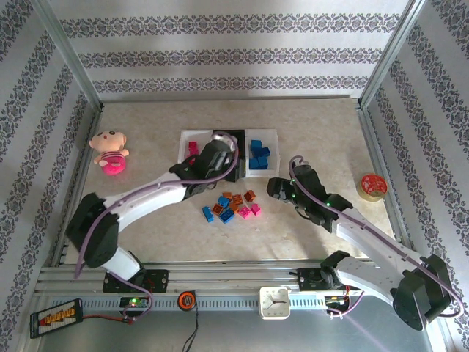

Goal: Sort the legos into containers by color
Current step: Place the lego in the container, then pick up the lego from the center of the table.

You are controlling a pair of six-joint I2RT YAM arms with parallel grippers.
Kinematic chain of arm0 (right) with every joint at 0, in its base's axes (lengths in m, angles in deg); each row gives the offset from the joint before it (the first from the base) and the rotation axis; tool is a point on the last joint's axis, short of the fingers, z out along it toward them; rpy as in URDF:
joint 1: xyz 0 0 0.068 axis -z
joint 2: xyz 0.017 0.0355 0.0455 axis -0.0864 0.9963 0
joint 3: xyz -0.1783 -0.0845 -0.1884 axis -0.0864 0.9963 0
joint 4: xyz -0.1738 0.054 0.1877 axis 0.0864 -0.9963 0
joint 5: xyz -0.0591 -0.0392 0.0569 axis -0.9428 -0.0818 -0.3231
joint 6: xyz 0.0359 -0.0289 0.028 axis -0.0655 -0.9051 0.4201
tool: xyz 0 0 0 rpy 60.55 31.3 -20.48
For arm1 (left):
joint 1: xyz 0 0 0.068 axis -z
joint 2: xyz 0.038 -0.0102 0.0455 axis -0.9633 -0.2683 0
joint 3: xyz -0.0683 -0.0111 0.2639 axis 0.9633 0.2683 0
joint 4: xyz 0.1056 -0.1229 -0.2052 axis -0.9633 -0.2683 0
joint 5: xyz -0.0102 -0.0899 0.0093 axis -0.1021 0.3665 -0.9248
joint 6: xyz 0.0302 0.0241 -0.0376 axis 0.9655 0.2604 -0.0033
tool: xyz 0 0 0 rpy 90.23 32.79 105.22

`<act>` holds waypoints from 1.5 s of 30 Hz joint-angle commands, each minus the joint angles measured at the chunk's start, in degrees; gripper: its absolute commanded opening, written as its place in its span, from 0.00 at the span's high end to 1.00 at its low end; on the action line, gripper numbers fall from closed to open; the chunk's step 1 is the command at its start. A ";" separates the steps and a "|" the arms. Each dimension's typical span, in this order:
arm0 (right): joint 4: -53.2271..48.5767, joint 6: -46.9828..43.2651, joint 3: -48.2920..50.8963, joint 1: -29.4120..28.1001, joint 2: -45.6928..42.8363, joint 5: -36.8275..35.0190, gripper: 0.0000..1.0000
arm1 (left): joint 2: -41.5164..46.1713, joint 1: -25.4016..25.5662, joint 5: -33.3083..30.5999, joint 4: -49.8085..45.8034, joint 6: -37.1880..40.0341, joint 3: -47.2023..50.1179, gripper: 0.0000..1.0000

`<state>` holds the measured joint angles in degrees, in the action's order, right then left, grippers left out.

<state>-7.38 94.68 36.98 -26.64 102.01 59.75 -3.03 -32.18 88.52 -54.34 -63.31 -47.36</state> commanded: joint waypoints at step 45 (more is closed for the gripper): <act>6.66 -8.20 -9.35 -2.90 28.49 15.79 0.34 | 17.48 -3.13 -0.52 2.92 -3.28 9.85 0.00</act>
<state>-3.16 88.32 29.83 -29.06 127.80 73.25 9.73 -35.13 92.28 -52.86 -65.46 -43.60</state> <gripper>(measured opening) 0.661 0.995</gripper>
